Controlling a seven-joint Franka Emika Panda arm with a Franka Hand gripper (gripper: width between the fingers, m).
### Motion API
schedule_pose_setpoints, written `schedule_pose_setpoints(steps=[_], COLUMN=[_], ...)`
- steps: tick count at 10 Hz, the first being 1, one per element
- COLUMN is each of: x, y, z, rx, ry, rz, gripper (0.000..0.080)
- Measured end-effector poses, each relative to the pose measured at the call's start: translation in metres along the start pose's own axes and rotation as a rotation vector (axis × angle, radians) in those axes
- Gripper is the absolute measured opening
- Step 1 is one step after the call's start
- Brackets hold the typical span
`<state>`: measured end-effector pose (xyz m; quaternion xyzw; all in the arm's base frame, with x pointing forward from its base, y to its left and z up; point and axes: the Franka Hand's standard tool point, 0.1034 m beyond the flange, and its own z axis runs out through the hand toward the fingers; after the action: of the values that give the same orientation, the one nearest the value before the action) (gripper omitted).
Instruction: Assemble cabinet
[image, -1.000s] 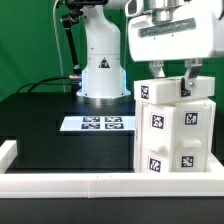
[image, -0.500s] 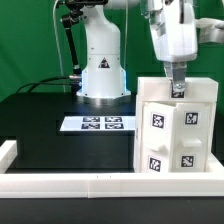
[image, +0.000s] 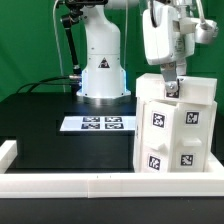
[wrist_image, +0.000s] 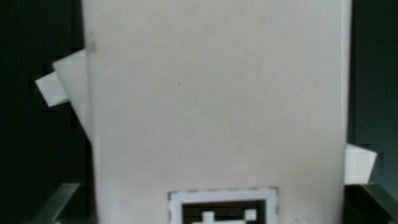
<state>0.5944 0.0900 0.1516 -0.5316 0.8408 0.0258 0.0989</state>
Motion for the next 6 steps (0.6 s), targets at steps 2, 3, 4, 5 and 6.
schedule_pose_setpoints(steps=[2, 3, 4, 5, 6], x=[-0.001, -0.002, -0.003, -0.005, -0.008], y=[0.000, 0.001, 0.002, 0.001, -0.001], z=[0.000, 0.001, 0.001, -0.003, -0.010], rx=[-0.002, -0.004, -0.004, 0.000, 0.006], ry=[-0.014, -0.016, -0.016, -0.026, -0.043], rz=[0.002, -0.017, -0.020, -0.033, -0.036], gripper=[0.0560, 0.0668, 0.0761, 0.0761, 0.0792])
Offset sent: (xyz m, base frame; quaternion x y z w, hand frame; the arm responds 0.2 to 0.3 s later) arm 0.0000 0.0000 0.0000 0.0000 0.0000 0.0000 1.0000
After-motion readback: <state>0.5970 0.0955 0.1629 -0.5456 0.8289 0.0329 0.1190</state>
